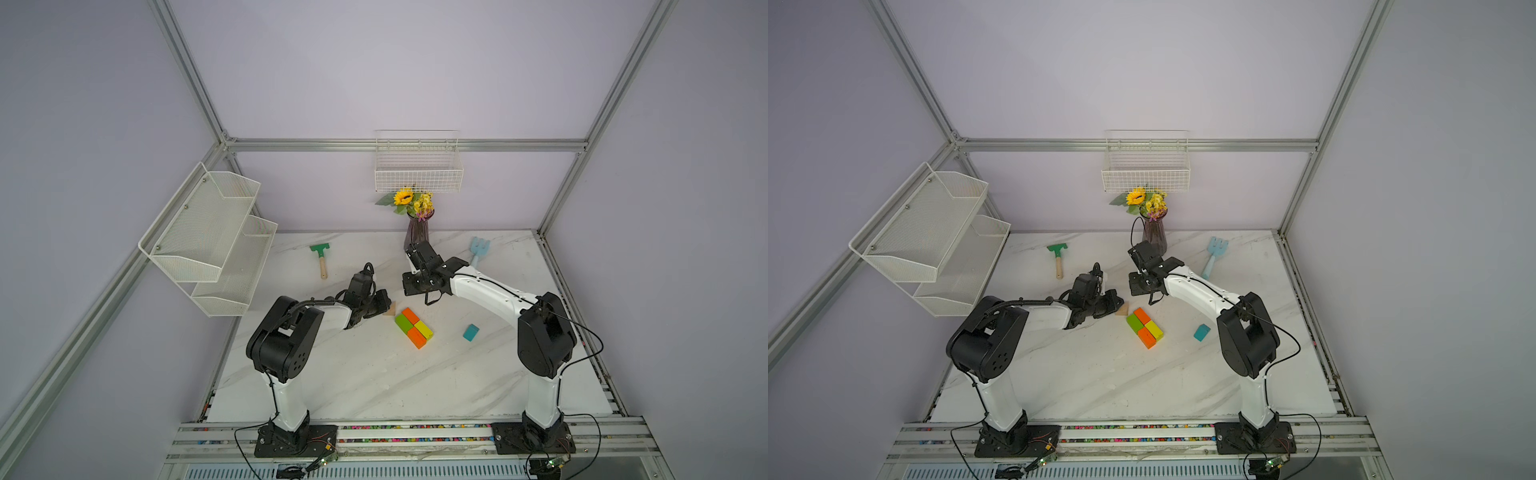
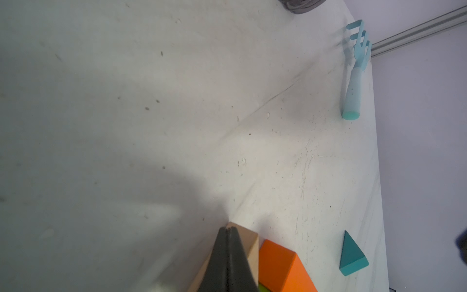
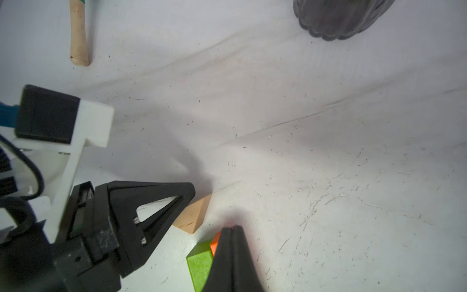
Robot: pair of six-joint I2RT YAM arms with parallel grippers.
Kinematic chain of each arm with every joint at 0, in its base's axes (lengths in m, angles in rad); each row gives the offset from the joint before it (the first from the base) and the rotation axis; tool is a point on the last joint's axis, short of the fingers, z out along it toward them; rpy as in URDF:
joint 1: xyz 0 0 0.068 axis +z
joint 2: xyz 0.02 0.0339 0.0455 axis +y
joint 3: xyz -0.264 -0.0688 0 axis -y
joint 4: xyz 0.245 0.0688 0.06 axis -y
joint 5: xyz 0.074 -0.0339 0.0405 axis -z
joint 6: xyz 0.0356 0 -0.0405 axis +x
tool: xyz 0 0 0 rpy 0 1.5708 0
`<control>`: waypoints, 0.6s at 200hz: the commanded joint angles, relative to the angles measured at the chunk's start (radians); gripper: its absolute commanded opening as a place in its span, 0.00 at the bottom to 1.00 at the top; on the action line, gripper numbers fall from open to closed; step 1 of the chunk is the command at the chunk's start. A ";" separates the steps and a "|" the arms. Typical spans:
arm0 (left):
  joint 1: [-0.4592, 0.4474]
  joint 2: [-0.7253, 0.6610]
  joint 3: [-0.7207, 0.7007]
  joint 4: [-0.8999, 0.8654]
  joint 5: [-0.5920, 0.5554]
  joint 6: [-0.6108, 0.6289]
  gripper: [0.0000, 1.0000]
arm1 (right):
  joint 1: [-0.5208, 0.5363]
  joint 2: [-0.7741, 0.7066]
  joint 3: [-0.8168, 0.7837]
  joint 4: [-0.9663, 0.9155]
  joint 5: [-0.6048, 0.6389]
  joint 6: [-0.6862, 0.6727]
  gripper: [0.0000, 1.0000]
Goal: Assemble a piece of candy with building blocks
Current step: Assemble the building block at the center of the board.
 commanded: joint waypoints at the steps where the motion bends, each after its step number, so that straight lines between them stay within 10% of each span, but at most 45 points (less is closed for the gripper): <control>1: 0.001 -0.020 0.042 -0.019 -0.021 0.063 0.00 | 0.003 -0.038 -0.016 -0.008 0.020 0.004 0.00; 120: 0.076 -0.383 -0.126 -0.268 -0.115 0.237 0.06 | -0.012 0.013 -0.039 0.068 -0.119 -0.050 0.00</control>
